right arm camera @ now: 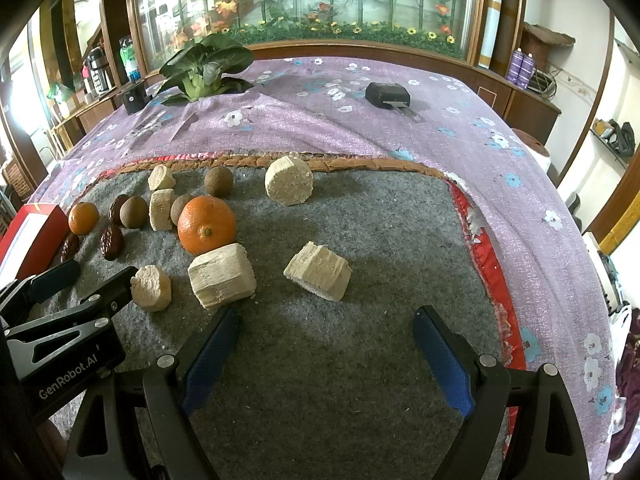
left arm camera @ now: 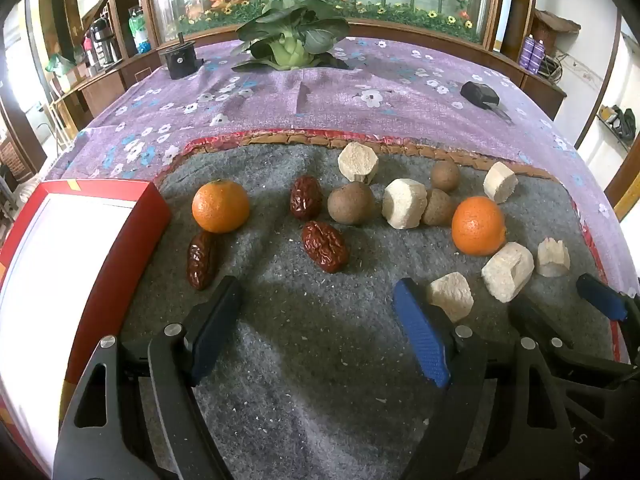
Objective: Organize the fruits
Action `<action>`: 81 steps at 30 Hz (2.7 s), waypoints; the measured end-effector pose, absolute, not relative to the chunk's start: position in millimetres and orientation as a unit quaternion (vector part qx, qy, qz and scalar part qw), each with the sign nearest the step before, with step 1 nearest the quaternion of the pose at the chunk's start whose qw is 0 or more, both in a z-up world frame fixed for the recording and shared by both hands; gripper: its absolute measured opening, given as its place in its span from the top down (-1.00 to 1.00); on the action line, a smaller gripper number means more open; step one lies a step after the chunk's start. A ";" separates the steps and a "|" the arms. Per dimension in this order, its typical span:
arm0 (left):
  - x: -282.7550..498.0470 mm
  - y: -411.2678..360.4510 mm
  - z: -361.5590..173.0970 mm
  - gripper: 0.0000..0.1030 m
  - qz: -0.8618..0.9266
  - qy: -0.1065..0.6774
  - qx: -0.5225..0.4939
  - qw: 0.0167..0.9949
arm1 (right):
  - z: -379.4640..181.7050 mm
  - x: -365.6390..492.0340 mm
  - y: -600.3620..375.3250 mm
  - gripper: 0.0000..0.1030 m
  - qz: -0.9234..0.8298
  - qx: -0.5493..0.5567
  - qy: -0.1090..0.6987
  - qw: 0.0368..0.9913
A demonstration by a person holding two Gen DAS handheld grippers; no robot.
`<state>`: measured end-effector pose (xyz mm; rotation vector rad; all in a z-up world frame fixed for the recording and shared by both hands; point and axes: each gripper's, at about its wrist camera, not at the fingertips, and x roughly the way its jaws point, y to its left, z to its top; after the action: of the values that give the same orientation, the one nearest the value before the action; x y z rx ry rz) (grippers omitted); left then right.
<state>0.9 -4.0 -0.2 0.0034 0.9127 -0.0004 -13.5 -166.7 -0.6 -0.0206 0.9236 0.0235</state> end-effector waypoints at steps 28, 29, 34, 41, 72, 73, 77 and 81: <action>-2.7 -4.7 1.3 -0.55 -0.006 0.451 0.005 0.893 | 5.9 -15.3 -167.3 -0.72 0.027 -0.011 0.436 0.899; -4.9 -4.4 3.2 -0.55 -0.008 0.453 0.005 0.891 | 13.5 -23.2 -168.2 -0.72 0.029 -0.014 0.428 0.903; -25.9 -2.5 19.9 -0.55 -0.011 0.435 0.010 0.900 | 35.2 -40.9 -178.2 -0.72 0.055 -0.003 0.402 0.914; -53.8 7.4 42.0 -0.55 -0.020 0.412 0.012 0.911 | 51.7 -65.1 -173.4 -0.72 0.074 -0.033 0.384 0.920; -114.1 25.2 81.0 -0.55 -0.039 0.374 0.009 0.926 | 72.2 -122.3 -175.7 -0.71 0.111 -0.019 0.362 0.925; -113.1 23.4 80.5 -0.55 -0.042 0.376 0.009 0.925 | 72.3 -123.9 -178.0 -0.71 0.107 -0.018 0.363 0.926; -119.5 19.6 84.6 -0.55 -0.051 0.371 0.000 0.927 | 74.3 -131.1 -185.6 -0.71 0.107 -0.008 0.367 0.924; -130.0 18.7 85.7 -0.55 -0.053 0.370 0.002 0.928 | 79.6 -139.7 -187.1 -0.71 0.107 -0.002 0.361 0.926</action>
<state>-130.0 18.7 85.7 0.0039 0.7577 -0.1082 -139.7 -187.1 79.6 -0.0037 0.7398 0.2197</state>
